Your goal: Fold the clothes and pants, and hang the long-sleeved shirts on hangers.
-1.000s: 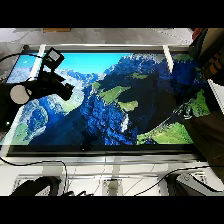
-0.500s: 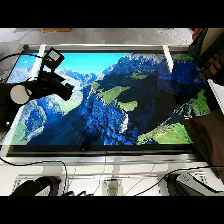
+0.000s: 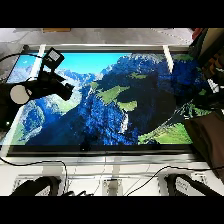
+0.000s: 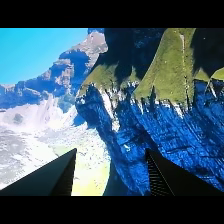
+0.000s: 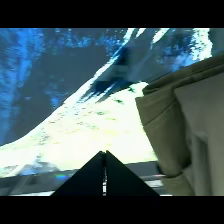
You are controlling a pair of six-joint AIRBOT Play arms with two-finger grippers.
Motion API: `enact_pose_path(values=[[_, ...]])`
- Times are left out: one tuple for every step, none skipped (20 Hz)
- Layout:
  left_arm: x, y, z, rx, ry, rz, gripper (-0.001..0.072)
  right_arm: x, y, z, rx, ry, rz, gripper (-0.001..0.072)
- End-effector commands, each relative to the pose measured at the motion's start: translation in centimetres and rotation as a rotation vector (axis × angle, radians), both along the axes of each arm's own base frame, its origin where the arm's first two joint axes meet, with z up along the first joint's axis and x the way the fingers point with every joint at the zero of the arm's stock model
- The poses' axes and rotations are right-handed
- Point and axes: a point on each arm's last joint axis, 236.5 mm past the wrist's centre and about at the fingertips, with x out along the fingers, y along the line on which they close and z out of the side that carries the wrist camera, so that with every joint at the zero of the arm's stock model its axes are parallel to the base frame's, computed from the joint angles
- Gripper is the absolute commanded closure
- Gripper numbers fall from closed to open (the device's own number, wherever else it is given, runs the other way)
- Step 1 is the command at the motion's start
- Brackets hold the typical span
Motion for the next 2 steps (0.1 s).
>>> enact_pose_path(values=[[-0.02,0.0,0.02,0.0,0.0,0.0,0.0234,1.08,1.04,0.39,-0.13,-0.006,0.006,0.069],[-0.01,0.01,0.01,0.0,0.0,0.0,0.0234,1.23,1.83,0.3,-0.097,-0.012,0.011,0.069]])
